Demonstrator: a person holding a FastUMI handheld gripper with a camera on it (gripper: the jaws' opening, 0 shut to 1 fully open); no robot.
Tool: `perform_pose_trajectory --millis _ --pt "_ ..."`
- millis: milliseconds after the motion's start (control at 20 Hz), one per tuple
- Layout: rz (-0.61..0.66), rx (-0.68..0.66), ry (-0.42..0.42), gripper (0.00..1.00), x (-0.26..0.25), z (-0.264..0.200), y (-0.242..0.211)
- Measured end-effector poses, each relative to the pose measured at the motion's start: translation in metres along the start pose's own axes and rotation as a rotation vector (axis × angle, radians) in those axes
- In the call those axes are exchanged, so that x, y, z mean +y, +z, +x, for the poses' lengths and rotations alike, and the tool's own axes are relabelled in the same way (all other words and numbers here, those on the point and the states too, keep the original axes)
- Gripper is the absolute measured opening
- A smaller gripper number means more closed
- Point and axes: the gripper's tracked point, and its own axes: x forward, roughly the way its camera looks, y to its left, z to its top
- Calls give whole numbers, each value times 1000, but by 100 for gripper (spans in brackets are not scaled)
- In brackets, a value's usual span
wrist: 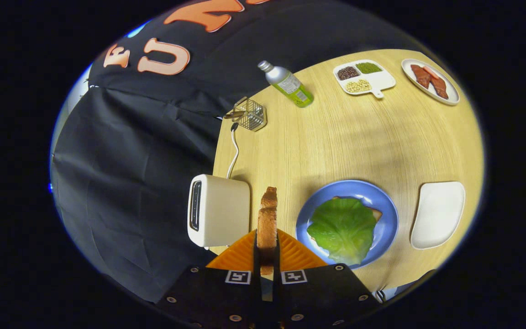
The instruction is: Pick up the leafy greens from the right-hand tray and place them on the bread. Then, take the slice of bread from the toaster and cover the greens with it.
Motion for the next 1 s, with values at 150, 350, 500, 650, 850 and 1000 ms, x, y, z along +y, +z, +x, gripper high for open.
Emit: perform_pose_trajectory --millis 150,350,500,650,850,1000 --pt "29 21 -13 10 -22 8 -8" --pt "66 36 -18 10 -46 18 -21" --pt "98 46 -21 11 -63 27 -25" --pt "104 51 -63 11 -86 36 -25" --pt "96 40 -114 13 -102 40 -26" --pt "81 19 -146 17 -108 41 -22"
